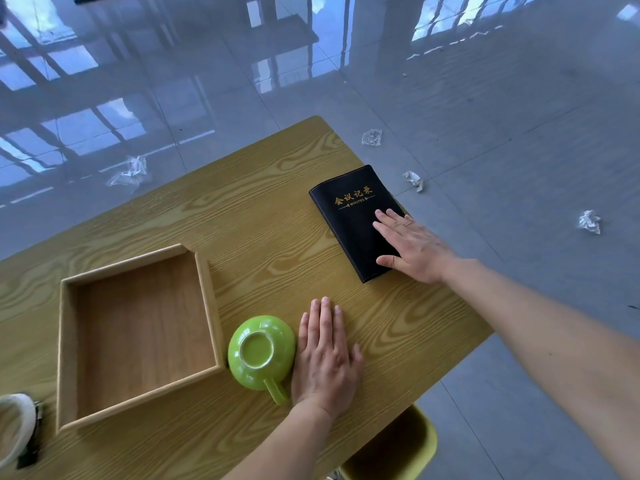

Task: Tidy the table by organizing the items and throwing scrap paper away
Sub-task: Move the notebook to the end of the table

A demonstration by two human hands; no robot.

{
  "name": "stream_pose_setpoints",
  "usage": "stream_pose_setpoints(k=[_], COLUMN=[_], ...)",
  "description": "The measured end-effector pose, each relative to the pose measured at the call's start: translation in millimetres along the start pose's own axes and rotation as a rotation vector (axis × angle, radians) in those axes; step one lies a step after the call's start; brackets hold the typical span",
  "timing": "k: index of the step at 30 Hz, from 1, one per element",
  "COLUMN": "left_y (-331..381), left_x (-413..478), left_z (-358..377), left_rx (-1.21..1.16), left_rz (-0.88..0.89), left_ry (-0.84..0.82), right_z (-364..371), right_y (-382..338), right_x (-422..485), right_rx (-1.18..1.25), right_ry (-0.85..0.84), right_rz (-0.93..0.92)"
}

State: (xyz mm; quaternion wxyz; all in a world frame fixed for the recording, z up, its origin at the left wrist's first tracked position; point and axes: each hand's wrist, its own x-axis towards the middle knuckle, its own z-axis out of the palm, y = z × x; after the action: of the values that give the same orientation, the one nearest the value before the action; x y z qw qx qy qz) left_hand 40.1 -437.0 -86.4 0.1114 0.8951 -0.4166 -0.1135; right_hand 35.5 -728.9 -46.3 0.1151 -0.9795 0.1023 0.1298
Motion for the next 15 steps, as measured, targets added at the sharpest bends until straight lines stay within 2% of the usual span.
stream_pose_setpoints(k=[15], left_y=[1.6], left_x=[0.1], left_z=[-2.1], left_rx=[-0.006], left_rz=[0.01], left_ry=[0.032], right_z=[-6.0], right_y=[8.1], right_x=[7.1], right_rx=[-0.009], right_ry=[-0.021], right_rz=[-0.044])
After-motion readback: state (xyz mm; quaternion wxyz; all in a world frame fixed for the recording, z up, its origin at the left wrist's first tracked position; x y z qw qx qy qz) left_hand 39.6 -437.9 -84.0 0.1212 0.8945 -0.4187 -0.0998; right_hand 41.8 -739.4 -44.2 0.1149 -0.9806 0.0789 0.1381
